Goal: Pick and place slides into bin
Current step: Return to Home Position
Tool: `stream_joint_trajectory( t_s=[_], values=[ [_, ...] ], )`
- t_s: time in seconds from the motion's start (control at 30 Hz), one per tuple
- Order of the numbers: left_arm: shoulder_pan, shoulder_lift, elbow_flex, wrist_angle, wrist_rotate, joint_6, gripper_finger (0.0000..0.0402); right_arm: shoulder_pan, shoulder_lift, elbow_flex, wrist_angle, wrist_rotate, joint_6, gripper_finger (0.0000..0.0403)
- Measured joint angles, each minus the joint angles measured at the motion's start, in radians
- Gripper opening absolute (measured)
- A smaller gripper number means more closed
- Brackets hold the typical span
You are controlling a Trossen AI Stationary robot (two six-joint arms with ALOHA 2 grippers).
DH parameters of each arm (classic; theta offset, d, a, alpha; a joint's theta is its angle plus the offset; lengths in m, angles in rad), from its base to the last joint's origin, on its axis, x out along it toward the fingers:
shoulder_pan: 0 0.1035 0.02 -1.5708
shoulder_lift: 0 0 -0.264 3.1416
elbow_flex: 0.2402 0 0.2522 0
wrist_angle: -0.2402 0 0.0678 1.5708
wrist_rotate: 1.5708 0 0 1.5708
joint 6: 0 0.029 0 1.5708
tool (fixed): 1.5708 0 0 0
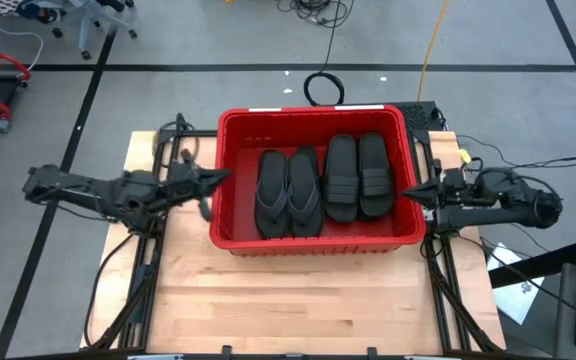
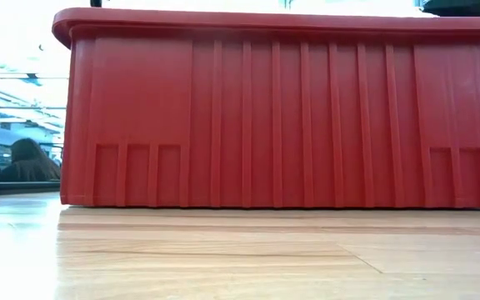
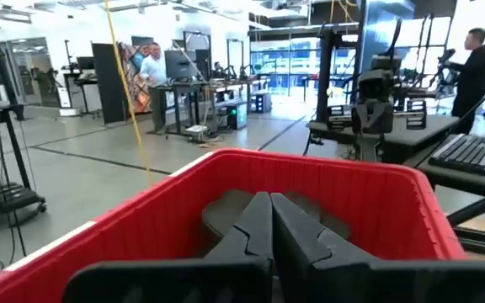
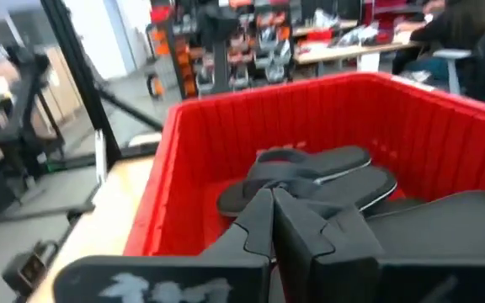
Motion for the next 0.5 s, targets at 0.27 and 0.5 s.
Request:
stream_joint_trajectory(
  t_s=[0.27, 0.5],
  values=[
    [0.0, -0.197, -0.037, -0.296, 0.013, -0.151, 0.0, 0.0, -0.113, 0.001, 0.003, -0.001, 0.02, 0.0],
    [-0.001, -0.243, -0.402, 0.24, 0.077, -0.254, 0.0, 0.0, -0.1, -0.029, 0.017, 0.001, 0.001, 0.0]
  ],
)
